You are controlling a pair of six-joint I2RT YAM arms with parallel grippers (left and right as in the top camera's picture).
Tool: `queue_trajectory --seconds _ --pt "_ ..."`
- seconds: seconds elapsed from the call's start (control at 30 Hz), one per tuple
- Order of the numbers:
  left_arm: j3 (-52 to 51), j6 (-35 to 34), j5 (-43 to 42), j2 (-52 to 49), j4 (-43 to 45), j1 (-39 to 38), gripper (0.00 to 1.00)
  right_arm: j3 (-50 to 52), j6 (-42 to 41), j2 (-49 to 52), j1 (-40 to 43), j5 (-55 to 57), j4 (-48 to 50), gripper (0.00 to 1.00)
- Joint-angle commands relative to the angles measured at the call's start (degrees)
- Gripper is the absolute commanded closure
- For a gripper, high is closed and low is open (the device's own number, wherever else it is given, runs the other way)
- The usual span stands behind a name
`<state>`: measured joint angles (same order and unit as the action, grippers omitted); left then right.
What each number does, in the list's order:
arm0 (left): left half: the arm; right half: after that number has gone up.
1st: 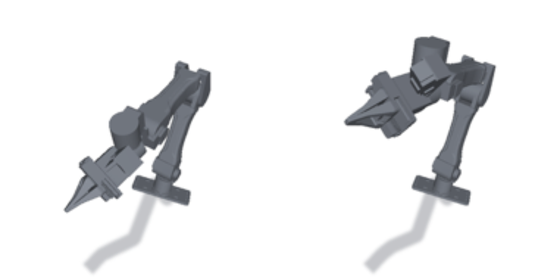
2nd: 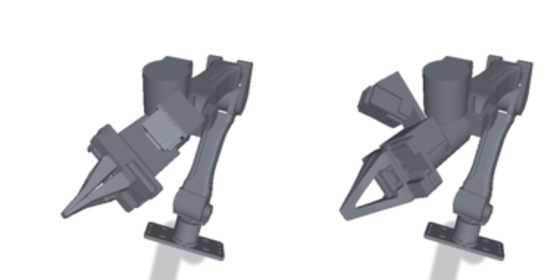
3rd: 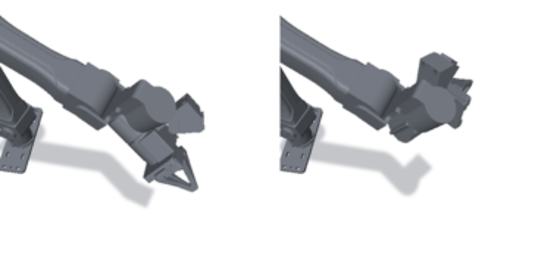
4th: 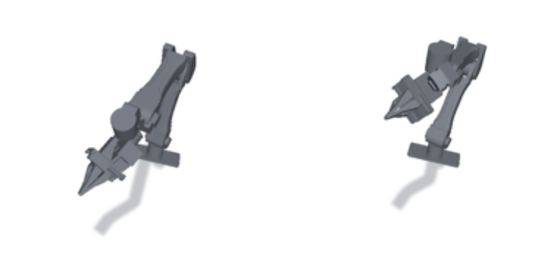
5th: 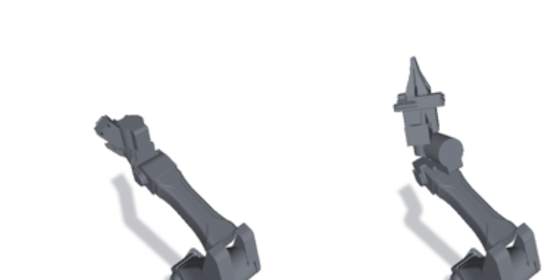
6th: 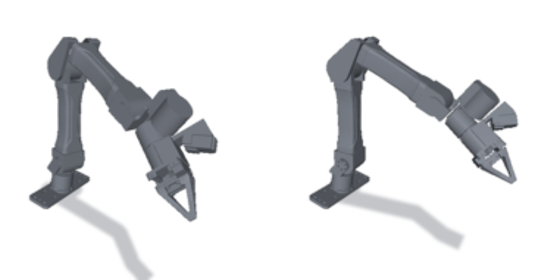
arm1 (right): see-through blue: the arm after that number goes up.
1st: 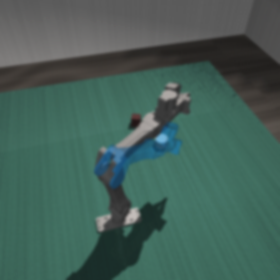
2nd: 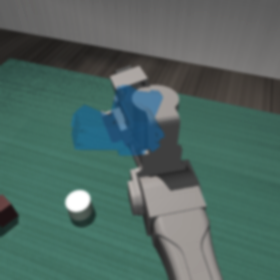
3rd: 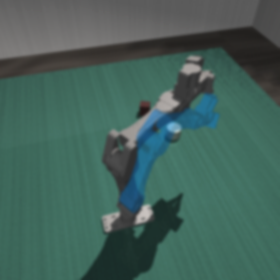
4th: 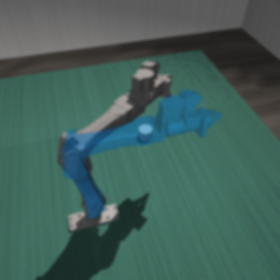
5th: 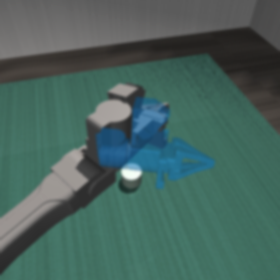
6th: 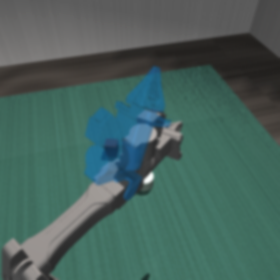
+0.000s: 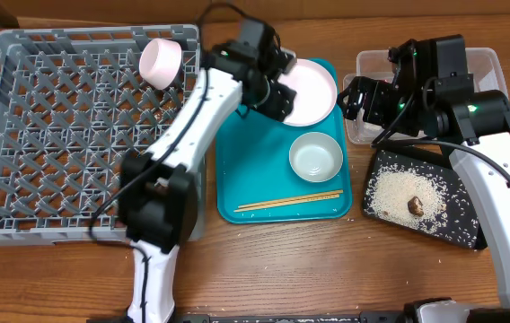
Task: Sort waste into correct bins and load items into the dishwasher
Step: 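Reach the left gripper to the pale green bowl on the tray and grasp it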
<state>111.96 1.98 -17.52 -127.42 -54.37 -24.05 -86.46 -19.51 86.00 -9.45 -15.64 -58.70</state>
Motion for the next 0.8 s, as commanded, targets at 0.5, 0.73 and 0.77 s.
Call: queue_trajectory --seconds 0.5,0.73,0.77 --pt "-1.62 -5.99 0.79 -3.48 -2.62 -5.57 0.55 -5.92 -1.05 -13.84 6.32 8.79 -2.43 0.00" --pt "-4.24 -7.39 2.69 -3.48 -1.07 -5.66 0.84 -5.81 -1.05 -13.90 6.32 8.81 -3.61 0.00" --pt "-4.24 -7.39 2.69 -3.48 -1.01 -5.75 0.86 -5.81 -1.05 -13.90 6.32 8.81 -3.63 0.00"
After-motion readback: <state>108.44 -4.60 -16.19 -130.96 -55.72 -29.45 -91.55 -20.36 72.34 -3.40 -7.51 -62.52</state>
